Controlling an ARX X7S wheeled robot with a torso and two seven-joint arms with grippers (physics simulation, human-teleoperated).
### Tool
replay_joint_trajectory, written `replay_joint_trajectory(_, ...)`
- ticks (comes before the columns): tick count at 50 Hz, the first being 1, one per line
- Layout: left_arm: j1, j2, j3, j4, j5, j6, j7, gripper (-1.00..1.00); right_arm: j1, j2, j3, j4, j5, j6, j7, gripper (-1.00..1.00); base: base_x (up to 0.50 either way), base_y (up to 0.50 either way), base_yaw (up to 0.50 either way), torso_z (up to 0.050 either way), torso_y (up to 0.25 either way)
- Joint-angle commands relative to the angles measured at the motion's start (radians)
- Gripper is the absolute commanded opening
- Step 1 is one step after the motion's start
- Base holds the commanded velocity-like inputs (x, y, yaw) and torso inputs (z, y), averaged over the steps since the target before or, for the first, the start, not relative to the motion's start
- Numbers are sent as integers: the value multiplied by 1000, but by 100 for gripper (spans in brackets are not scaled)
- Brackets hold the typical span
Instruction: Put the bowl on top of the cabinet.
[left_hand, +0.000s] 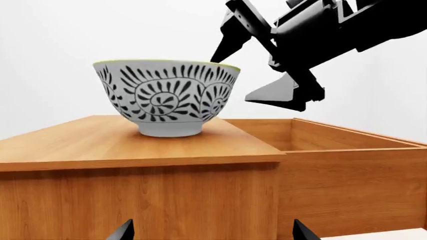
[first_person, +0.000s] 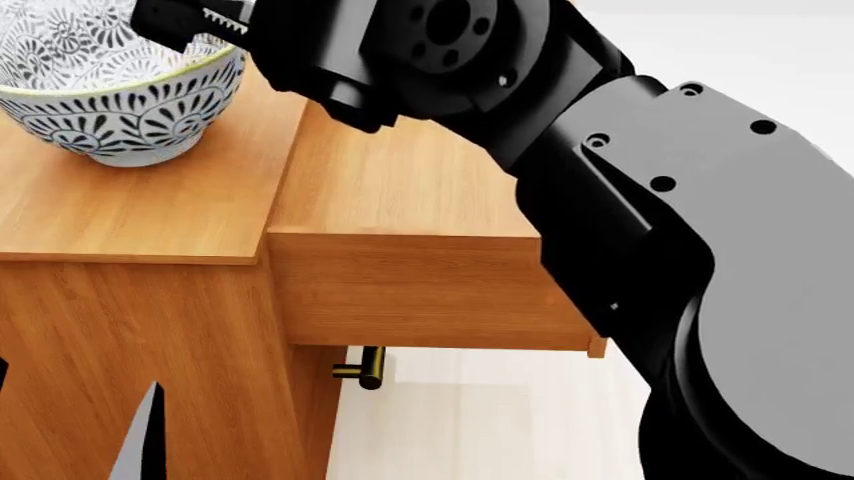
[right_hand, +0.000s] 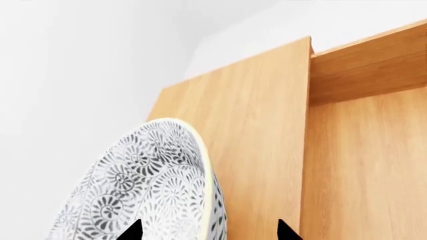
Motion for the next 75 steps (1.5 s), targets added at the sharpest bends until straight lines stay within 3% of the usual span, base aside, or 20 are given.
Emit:
replay_joint_trajectory(1,-7,29,-41,4,28,4,-30,100,20,-22,25,17,12,22,-33,100,0,0,0,0,0)
replay_joint_trajectory(22,4,25,-22,-8,49,32,-28,100,79,-22,8,89,-62,88,-24,100,0,0,0,0,0)
replay_joint_trajectory(39,5,26,0,-18,69,40,-30,100,195,-21,-38,256,-150,197,-155,100,0,0,0,0,0)
replay_joint_trajectory(46,9,26,17,-23,86,46,-28,100,162,269,21,-285,-189,-60,59,100,0,0,0,0,0)
replay_joint_trajectory(53,10,26,19,-33,86,55,-25,100,110,414,26,-582,-288,-212,141,100,0,0,0,0,0)
replay_joint_trajectory(58,8,24,14,-34,79,56,-26,100,65,547,-10,-864,-466,-362,304,100,0,0,0,0,0)
replay_joint_trajectory(65,9,22,18,-25,80,50,-32,100,5,675,-38,-1100,-669,-519,509,100,0,0,0,0,0)
replay_joint_trajectory(75,10,17,12,-22,73,51,-36,100,-53,795,-90,-1351,-978,-620,797,100,0,0,0,0,0)
